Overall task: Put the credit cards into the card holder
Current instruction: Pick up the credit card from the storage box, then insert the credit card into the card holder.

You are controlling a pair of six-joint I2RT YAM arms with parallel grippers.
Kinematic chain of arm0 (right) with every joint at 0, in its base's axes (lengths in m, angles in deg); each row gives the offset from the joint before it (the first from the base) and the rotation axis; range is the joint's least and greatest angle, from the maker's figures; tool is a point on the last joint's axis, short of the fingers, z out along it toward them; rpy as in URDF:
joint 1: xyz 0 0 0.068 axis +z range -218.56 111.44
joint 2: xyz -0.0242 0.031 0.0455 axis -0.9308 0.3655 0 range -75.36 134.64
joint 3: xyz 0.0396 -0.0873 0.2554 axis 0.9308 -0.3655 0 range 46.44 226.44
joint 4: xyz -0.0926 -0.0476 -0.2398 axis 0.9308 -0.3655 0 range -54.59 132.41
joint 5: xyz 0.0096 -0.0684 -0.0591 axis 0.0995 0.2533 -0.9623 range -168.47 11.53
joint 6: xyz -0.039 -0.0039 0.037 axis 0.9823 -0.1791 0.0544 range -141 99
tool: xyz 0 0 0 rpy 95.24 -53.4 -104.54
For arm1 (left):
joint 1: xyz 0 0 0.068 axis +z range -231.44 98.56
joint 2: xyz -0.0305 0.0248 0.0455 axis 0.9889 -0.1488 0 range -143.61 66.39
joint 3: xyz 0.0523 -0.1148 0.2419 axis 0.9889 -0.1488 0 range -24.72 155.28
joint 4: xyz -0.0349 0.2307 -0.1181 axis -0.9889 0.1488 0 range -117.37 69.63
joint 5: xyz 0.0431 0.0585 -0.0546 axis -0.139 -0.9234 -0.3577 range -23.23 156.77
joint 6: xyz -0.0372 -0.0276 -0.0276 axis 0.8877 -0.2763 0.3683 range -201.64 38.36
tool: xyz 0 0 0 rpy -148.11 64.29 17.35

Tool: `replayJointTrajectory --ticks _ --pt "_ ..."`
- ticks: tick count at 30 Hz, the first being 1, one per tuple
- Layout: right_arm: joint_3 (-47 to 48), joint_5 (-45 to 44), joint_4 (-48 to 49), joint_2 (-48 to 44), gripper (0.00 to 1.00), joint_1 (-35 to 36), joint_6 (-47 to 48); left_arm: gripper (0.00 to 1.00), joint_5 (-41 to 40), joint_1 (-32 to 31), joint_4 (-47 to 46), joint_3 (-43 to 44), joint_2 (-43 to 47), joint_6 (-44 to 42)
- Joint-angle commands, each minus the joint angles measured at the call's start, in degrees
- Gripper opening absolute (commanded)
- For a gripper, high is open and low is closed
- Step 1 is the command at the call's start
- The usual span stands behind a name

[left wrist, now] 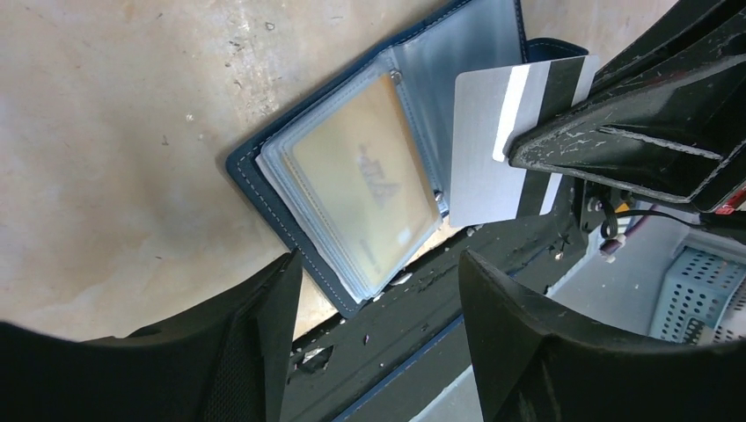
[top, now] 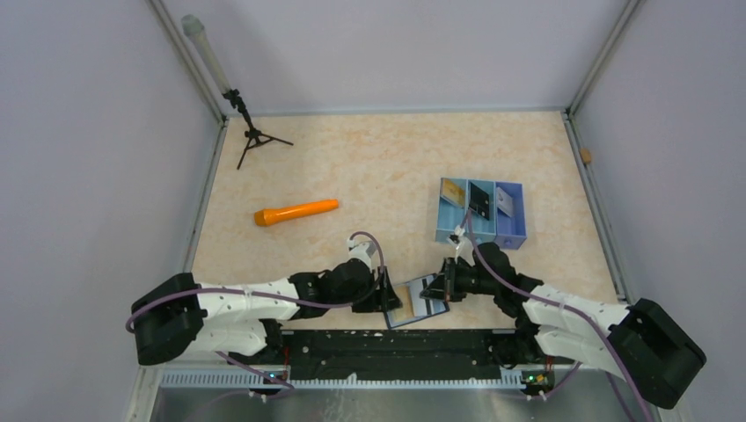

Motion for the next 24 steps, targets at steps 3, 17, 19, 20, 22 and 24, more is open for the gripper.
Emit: replayJointTrajectory --ticks 3,17,19,20,22,24 --pt "-0.8 -1.5 4.4 1.3 0.0 0.6 1.5 0.68 -3.4 -0.9 4.1 2.8 -0.8 0.4" --pt "-1.1 -1.9 6.8 5.5 0.0 0.6 2.1 0.66 -2.7 -1.0 2.1 2.4 -4.4 1.0" --pt "-1.3 -2.1 6.4 5.5 0.0 0.6 2.3 0.64 -2.7 -1.0 2.1 2.4 -4.8 1.0" --pt "-1.3 -2.1 6.4 5.7 0.0 0.6 2.3 0.63 -2.6 -1.0 2.0 2.4 -5.0 1.1" --pt "-1.7 -1.8 7.1 6.2 0.0 0.6 1.6 0.6 -2.4 -1.0 1.9 2.2 -5.5 1.4" --pt "-2.5 -1.5 8.7 7.0 0.0 0.7 0.7 0.58 -2.1 -1.0 1.7 2.0 -5.8 1.7"
